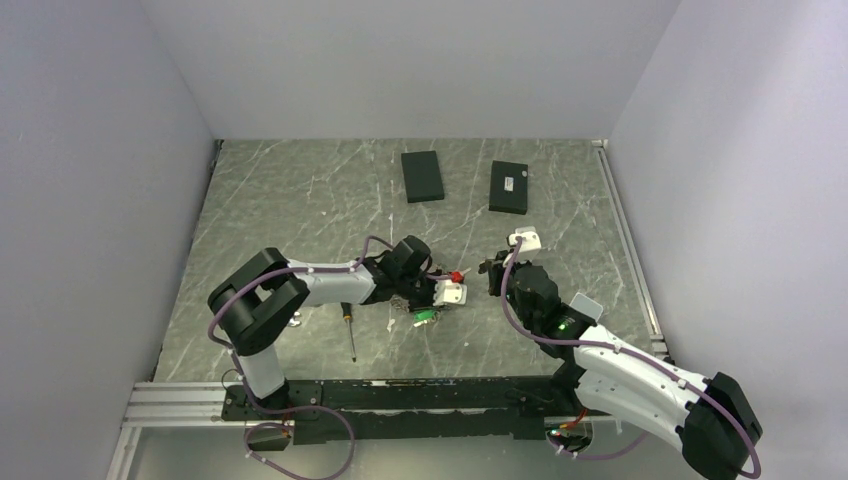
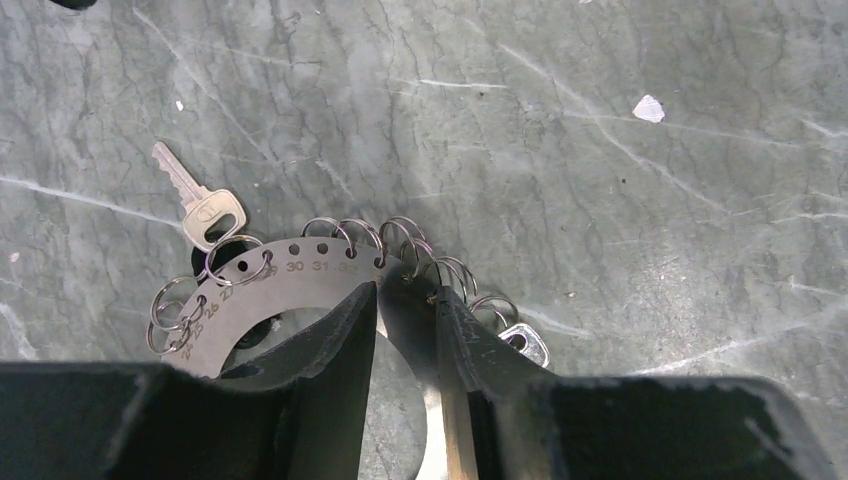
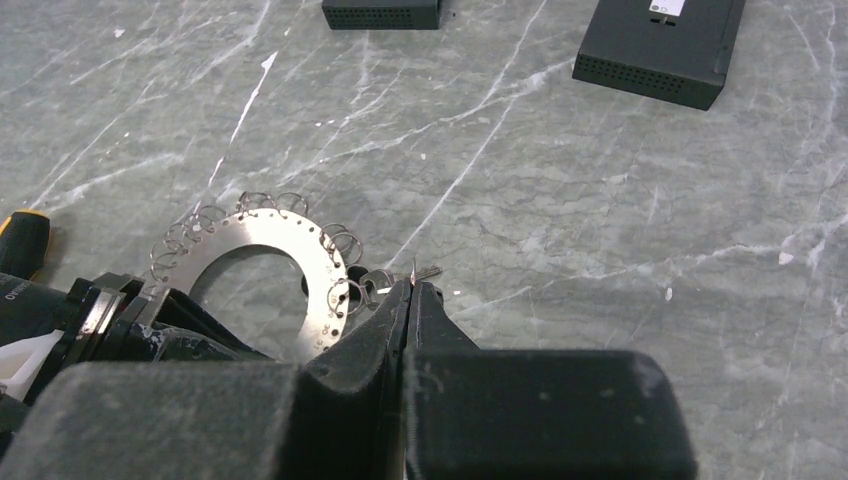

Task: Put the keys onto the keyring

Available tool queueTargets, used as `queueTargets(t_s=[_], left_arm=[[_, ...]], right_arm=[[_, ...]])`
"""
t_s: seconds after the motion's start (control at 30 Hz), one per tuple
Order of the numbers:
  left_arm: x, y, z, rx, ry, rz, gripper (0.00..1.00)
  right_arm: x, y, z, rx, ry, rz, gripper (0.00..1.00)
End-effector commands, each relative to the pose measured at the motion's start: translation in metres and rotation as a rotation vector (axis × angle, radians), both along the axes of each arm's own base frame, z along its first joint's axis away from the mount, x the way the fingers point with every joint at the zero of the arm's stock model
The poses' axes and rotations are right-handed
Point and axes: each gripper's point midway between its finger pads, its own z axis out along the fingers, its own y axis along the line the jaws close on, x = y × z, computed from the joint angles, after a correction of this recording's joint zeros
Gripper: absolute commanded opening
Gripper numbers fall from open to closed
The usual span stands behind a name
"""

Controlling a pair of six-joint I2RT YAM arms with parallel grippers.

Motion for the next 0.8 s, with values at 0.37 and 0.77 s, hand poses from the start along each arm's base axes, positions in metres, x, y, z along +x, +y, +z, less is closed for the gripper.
queueTargets(t_s=[0.37,0.77], left_arm=[[0.011,-0.026,0.014,-0.147,0.081,0.128,0.23],[0.017,-0.033,0.02,-0.222,0.168,0.261,0.33]], right_arm=[[0.004,0.001,0.016,0.044,-0.054,-0.015,0.0],[0.003,0.002,0.017,0.046,-0.059,-0.011,0.0]])
